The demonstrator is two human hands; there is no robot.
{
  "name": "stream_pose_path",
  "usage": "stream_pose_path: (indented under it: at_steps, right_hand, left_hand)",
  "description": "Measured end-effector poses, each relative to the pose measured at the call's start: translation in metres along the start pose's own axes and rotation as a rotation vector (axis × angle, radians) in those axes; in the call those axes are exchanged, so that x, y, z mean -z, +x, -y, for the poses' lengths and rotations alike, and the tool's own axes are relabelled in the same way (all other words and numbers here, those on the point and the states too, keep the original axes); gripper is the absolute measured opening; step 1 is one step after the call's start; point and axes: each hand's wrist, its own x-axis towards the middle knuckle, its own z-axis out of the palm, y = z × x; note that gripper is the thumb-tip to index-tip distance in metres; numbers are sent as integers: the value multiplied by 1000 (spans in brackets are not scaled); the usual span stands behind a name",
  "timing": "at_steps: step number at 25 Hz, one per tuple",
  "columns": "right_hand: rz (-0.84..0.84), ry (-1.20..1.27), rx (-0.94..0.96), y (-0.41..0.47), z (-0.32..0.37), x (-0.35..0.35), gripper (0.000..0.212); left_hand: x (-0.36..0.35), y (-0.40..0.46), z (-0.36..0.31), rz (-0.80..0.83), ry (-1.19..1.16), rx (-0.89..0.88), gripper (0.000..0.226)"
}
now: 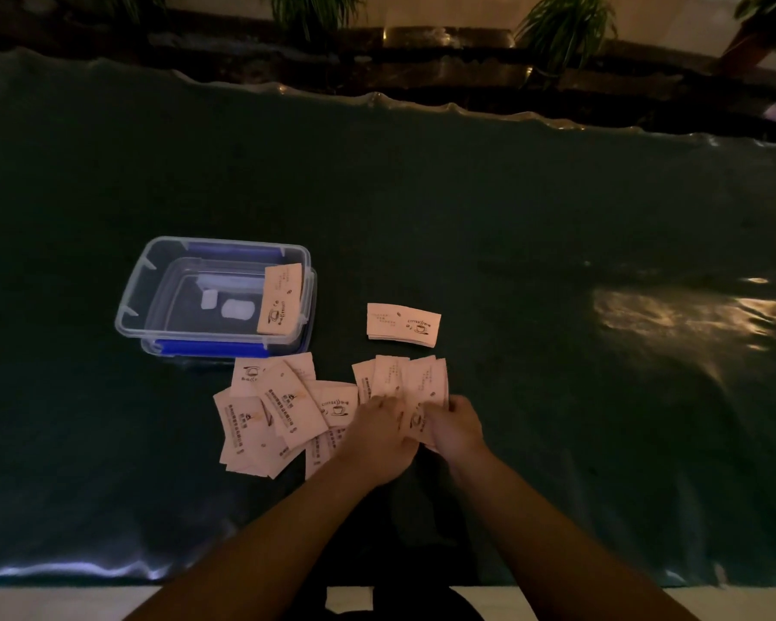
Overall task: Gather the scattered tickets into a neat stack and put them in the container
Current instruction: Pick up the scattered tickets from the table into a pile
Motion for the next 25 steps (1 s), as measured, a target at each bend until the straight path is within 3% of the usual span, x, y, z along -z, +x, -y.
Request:
stream_pose_path:
  at_steps: [4,10,13,16,19,25]
  right_hand:
    - [-13,-165,120,6,9,-9,30]
    - [-12,-291,163,6,22,-21,48]
    - [-6,-283,164,9,23,-22,49]
    - [-16,-240,151,10,22,-21,49]
    - [-11,-222,151,10,18,-19,45]
    - [15,-220,143,11,15,-16,42]
  left_hand:
    - [11,0,13,-118,20,57,51]
    - [17,-1,10,-89,-133,122,45]
    - [16,-1,7,-106,-257,156,34]
    - [7,-3,4,-74,-261,109,40]
    - [1,-5,-3,-150,-313,139,46]
    - [9,-3,-8,-105,-569,161,46]
